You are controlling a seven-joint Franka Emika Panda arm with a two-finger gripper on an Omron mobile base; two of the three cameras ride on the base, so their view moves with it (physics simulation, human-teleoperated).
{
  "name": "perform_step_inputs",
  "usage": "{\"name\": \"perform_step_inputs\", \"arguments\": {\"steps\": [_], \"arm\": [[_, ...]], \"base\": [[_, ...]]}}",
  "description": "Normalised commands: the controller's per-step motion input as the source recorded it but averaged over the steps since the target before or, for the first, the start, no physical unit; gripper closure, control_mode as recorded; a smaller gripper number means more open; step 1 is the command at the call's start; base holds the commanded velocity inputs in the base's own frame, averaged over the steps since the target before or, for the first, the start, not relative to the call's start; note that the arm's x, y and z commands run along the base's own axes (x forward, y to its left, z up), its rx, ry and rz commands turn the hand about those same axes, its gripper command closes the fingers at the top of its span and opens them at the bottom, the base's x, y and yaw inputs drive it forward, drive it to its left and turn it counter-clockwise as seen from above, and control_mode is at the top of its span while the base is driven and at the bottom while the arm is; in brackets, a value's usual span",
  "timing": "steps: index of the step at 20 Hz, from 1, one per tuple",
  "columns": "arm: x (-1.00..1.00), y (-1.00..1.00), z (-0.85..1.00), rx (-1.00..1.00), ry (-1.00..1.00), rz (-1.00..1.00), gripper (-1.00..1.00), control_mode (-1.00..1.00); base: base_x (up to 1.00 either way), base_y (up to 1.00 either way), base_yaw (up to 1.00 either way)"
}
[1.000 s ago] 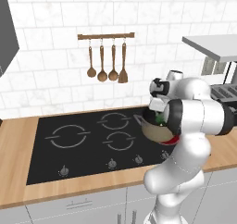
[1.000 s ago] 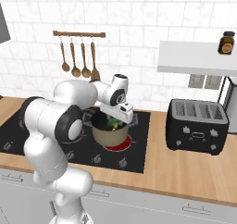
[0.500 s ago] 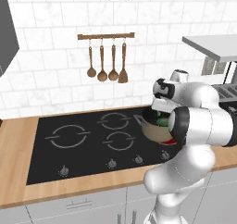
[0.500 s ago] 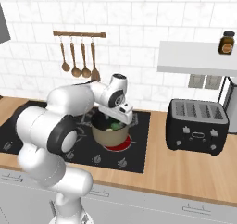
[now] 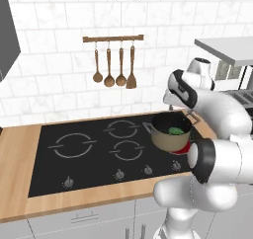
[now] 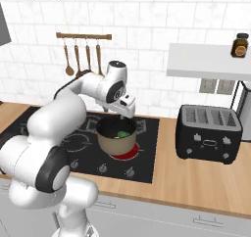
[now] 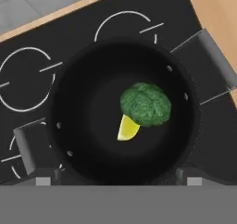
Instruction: Put the broccoli and lemon wedge in the pot. Retrieve the spatula and lightly stir the vegetables in the pot.
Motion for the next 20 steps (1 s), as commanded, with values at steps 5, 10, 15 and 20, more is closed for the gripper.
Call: {"name": "perform_step_inputs", "arguments": {"steps": [5,10,15,20], "arm": [[-0.25,0.32,0.36,0.00,-0.12,0.10,-1.00,-1.00],[-0.29,0.36,0.14,-0.01,-0.11,0.04,-1.00,-1.00],[-0.91,0.47,0.87,-0.01,-0.05,0.05,-1.00,-1.00],[-1.00,0.03,1.00,-0.07,-0.06,0.00,-1.00,-1.00]], "base": [[0.00,0.00,0.00],[0.00,0.00,0.00],[0.00,0.00,0.00],[0.00,0.00,0.00]]}}
